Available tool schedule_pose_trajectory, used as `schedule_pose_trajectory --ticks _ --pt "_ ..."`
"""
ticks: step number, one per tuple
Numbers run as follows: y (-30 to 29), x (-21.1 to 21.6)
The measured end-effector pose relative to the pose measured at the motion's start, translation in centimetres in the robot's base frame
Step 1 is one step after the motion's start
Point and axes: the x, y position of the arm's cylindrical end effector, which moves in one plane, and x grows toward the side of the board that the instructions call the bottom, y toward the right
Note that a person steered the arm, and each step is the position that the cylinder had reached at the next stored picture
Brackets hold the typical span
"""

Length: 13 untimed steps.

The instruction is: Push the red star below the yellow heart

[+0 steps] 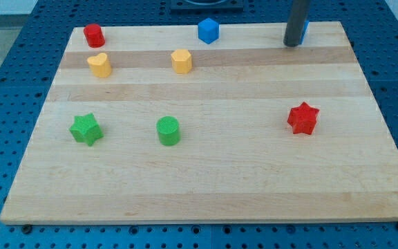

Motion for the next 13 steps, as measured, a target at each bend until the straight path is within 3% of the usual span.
schedule_pose_trajectory --ticks 1,5,6,8,9,11,12,13 --pt "0.0 3.2" --pt "-3.4 5.0" --pt "-1.2 6.6" --pt "11.1 12.8" --pt "11.2 17.1" --pt "-1.0 18.3" --pt "-8.7 15.7" --pt "-11.2 15.2"
